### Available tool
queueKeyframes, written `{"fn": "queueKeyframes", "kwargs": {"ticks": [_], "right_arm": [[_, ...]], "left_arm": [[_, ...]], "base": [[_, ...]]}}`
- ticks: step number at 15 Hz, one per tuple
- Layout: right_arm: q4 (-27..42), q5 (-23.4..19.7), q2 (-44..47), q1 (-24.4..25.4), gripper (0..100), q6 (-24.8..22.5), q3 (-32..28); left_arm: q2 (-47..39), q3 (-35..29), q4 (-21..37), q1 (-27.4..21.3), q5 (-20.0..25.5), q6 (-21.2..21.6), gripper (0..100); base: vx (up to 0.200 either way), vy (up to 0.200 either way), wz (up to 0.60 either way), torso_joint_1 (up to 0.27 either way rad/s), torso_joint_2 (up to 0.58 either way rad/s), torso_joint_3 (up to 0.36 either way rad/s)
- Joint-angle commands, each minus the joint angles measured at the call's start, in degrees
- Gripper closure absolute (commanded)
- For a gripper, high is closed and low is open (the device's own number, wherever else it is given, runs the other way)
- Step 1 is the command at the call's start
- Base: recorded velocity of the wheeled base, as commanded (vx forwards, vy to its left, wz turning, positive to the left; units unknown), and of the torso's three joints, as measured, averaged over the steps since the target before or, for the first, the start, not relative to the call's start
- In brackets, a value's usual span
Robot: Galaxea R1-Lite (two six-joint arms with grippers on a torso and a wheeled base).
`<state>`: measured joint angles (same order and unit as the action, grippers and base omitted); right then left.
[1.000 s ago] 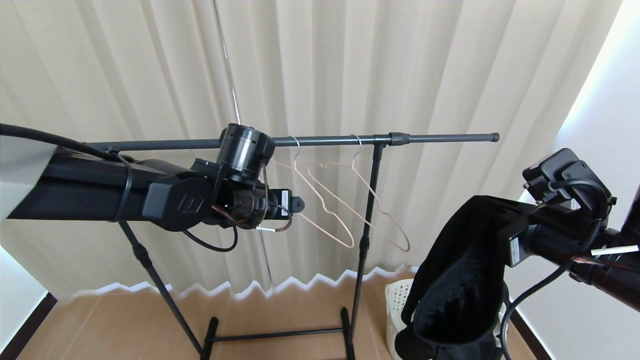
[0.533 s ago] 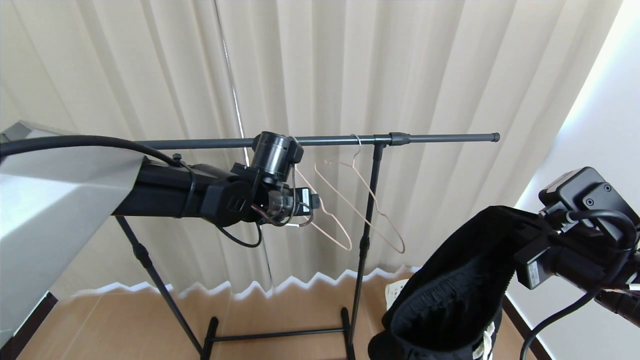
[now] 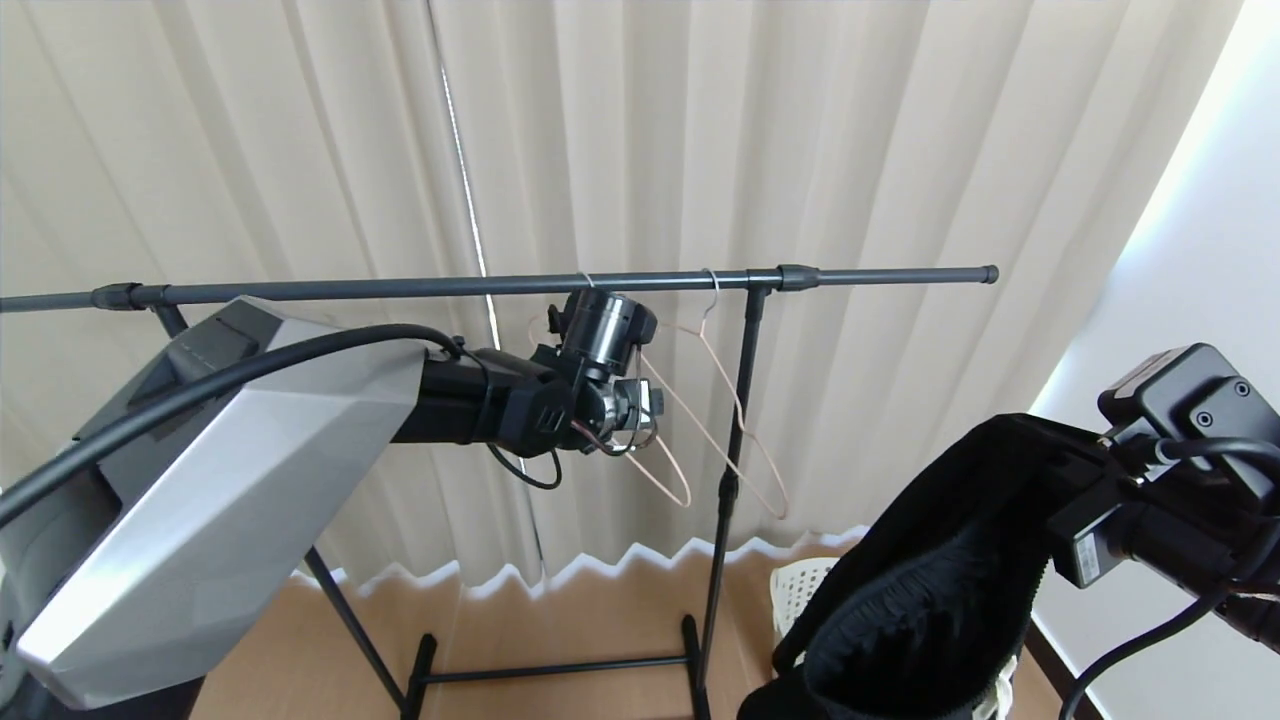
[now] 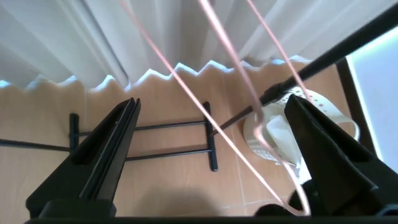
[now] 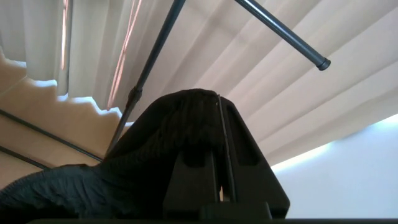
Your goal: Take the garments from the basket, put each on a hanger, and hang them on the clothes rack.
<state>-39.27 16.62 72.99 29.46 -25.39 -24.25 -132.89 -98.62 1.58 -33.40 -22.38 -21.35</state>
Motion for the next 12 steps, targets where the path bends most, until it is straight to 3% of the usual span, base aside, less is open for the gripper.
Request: {"fn": "queueKeyframes", "kwargs": {"ticks": [1, 7, 12], "right_arm": [[0.0, 0.0, 0.1, 0.1, 100, 0.0, 0.1], [-0.1, 0.0, -0.2, 0.9, 100, 0.0, 0.1], [0.1, 0.0, -1.0, 0.9, 100, -0.1, 0.2]], "left_arm": [[-1.8, 0.3, 0.0, 0.2, -2.0, -0.2, 0], [3.7, 7.1, 0.0, 0.6, -4.0, -0.2, 0], [2.5, 6.6, 0.1, 0.7, -3.2, 0.8, 0]], "base": [[0.0, 0.0, 0.0, 0.0, 0.0, 0.0], [0.0, 0.0, 0.0, 0.0, 0.0, 0.0], [0.0, 0.0, 0.0, 0.0, 0.0, 0.0]]}}
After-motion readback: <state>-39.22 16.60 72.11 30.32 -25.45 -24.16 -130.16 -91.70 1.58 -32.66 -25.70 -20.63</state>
